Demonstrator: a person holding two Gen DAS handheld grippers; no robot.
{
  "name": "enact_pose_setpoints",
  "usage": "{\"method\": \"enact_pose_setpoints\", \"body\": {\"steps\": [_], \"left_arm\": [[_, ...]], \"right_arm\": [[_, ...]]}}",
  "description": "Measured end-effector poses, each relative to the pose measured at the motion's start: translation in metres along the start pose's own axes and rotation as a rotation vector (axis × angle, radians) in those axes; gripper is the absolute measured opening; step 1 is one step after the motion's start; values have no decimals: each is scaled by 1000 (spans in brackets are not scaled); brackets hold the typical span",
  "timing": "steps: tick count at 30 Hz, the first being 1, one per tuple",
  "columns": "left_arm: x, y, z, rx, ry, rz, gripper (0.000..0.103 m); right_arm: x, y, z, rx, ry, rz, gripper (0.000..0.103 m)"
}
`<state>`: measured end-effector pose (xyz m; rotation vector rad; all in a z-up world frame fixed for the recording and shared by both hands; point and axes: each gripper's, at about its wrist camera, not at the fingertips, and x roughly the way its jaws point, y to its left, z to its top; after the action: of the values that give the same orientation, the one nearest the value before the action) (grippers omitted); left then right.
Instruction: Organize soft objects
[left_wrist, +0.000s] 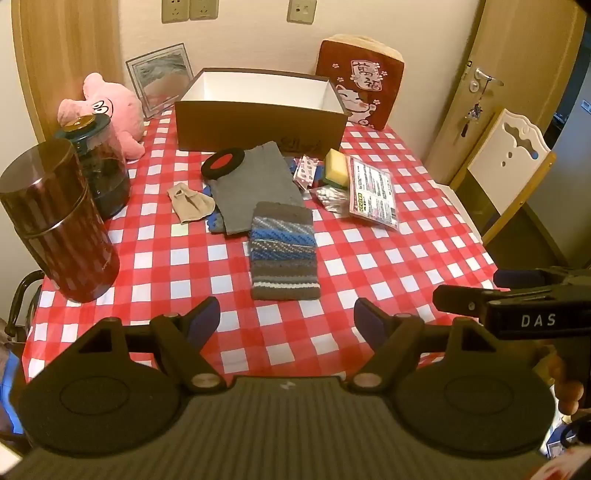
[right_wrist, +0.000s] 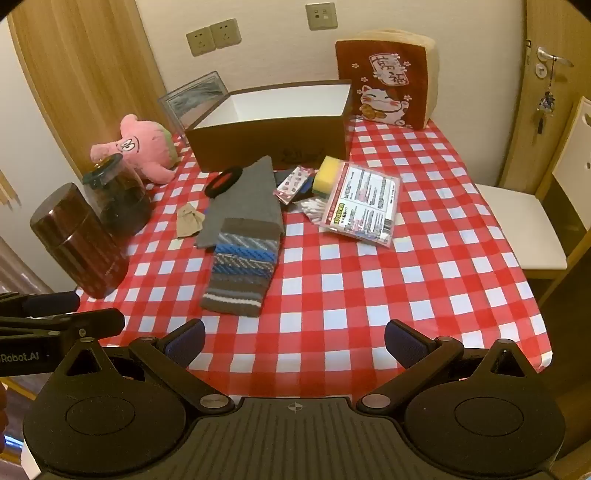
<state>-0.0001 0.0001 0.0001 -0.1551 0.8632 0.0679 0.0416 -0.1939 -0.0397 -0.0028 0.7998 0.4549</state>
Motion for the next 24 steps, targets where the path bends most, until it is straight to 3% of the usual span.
{"method": "enact_pose_setpoints", "body": {"steps": [24], "left_arm": [[-1,14,3,-3,5,-2,78]], "right_arm": [[3,3,4,-10,-7,8,103]]}}
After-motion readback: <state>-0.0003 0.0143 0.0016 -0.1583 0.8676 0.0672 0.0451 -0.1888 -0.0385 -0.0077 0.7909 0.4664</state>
